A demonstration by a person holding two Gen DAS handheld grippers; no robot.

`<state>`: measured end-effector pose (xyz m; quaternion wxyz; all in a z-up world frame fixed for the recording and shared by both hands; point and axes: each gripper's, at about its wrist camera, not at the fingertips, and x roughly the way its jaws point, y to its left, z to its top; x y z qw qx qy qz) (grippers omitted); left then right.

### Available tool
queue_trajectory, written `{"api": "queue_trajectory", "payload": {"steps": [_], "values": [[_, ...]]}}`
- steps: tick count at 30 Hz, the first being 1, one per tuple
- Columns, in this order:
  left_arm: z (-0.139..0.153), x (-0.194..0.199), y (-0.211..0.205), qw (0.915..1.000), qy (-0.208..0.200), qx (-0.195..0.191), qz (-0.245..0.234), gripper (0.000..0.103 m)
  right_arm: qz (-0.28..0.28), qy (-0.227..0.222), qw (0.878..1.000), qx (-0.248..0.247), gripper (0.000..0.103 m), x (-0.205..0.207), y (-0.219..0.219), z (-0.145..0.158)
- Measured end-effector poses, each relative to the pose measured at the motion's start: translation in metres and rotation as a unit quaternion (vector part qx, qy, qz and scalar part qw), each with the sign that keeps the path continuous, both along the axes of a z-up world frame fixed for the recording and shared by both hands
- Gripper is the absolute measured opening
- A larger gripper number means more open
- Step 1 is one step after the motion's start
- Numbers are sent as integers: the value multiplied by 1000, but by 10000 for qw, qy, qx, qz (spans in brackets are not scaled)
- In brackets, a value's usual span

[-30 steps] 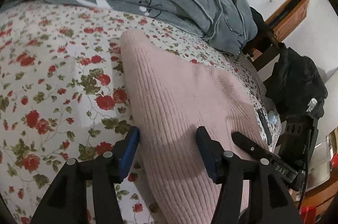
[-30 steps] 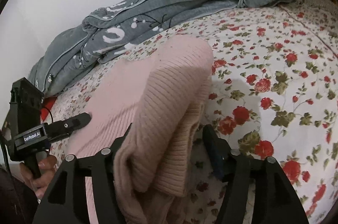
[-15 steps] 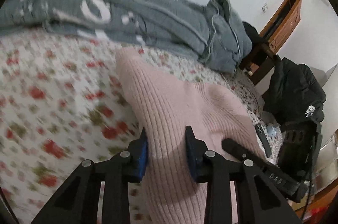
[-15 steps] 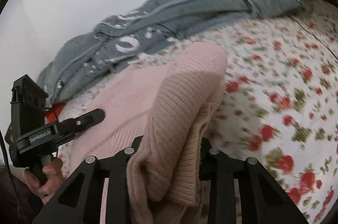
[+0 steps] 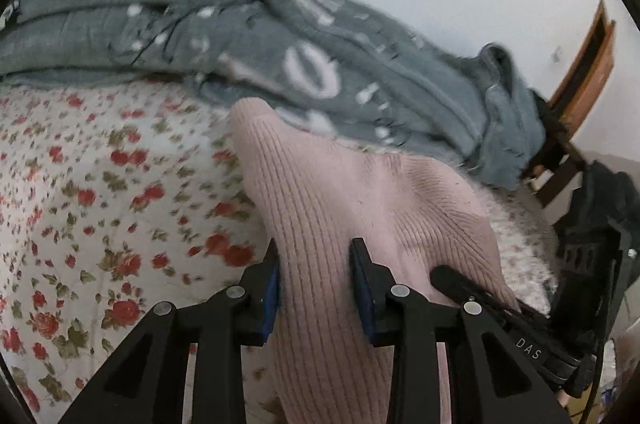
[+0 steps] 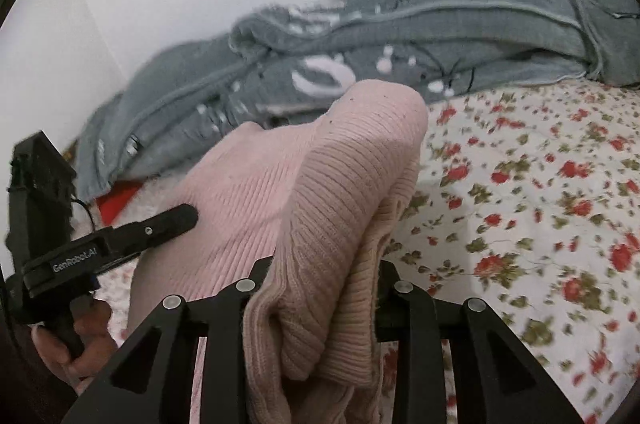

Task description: Fold small clothes

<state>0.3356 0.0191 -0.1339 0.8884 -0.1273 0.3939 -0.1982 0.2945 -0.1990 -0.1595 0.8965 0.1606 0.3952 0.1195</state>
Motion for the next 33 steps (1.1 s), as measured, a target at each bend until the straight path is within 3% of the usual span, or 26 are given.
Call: {"api": "queue_trajectory", "payload": {"steps": [2,8,16,28,33], "values": [[-20,4,-1,9997,129,160,125,33,-15,251,9991,-350,34,5,6,-16],[-25,-1,1,9997,24,114,198,40,-50,36,9976,-685,43,-5,6,-16],[-31,-10,-6,9990,-117,354,246,48,-87,7,9972,-745,45,-12,3,-15],[-32,-10,-4,9988,-118,374,297,55,-158,31,9966,-802,56,-16,0,-12],[-24,-14,3,9990,-206,165,371,61,-143,-281,9956,-882,58,-29,-13,6]]}}
